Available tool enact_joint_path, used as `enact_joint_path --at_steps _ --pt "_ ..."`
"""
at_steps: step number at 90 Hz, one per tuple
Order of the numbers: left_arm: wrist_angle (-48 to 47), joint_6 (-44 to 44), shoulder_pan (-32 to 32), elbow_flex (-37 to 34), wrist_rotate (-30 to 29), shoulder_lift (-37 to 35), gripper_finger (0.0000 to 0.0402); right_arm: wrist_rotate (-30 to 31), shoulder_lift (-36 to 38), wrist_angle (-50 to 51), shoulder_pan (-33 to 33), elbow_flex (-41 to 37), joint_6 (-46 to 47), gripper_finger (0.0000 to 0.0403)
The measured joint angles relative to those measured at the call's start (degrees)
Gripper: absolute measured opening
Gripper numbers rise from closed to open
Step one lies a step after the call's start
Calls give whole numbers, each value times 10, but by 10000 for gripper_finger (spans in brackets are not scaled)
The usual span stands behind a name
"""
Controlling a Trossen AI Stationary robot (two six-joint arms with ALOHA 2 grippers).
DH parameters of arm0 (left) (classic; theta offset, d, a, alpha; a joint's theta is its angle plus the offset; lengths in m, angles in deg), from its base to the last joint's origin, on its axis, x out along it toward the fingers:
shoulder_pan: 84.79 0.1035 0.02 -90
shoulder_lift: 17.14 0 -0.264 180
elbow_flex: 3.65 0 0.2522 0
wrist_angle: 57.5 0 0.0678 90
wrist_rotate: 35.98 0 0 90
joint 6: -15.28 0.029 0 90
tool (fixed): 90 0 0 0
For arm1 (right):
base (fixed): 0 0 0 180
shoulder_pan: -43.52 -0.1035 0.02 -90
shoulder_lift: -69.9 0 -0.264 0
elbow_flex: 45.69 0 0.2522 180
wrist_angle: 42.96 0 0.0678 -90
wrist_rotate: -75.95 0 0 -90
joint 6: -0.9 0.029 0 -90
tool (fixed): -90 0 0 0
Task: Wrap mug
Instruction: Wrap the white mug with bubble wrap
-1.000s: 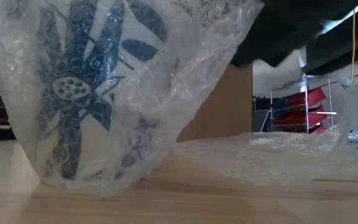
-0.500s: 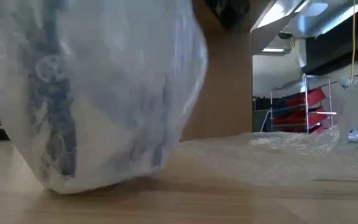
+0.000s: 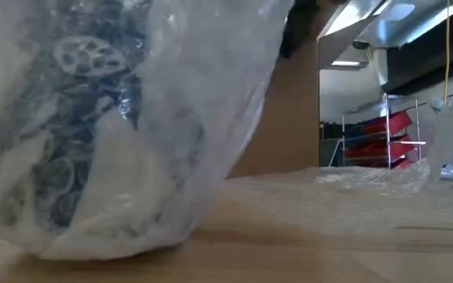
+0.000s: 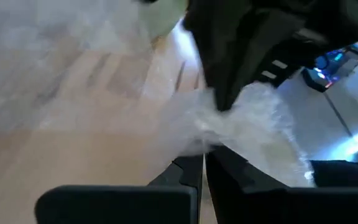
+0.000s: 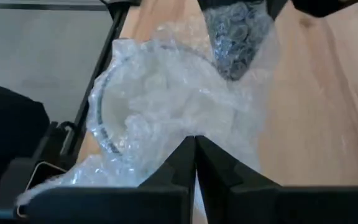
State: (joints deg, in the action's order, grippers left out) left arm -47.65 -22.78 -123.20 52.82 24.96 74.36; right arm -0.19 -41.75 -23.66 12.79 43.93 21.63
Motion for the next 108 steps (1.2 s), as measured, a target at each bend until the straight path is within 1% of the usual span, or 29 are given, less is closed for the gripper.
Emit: enact_joint_path --at_steps 9,26,32,40,53,58,67,78,88,100,108 --pt "-5 25 0 12 0 0 0 -6 1 11 1 0 3 1" --pt "-8 31 -2 27 5 -1 0 -9 0 13 0 3 -5 1" --pt "-8 48 -2 37 25 -1 0 -5 0 14 0 6 -15 1" --pt "-15 67 -2 43 54 -1 0 18 -1 13 2 10 -26 1" --pt "-72 38 -4 44 109 -1 0 31 -1 1 13 14 -35 1" --pt "-100 26 -6 44 119 -1 0 33 -1 0 13 14 -42 1" --pt "-120 19 -6 45 118 -3 0 35 -1 1 13 14 -50 1" --pt "-112 18 -6 45 101 -3 0 23 -1 20 15 15 -61 1" --pt "-105 22 -6 44 94 -3 0 7 15 42 15 15 -61 1" --pt "-104 21 -6 44 94 -3 0 4 31 75 15 43 -61 1" --pt "-95 21 -6 44 94 -2 0 -22 30 80 15 67 -60 1"
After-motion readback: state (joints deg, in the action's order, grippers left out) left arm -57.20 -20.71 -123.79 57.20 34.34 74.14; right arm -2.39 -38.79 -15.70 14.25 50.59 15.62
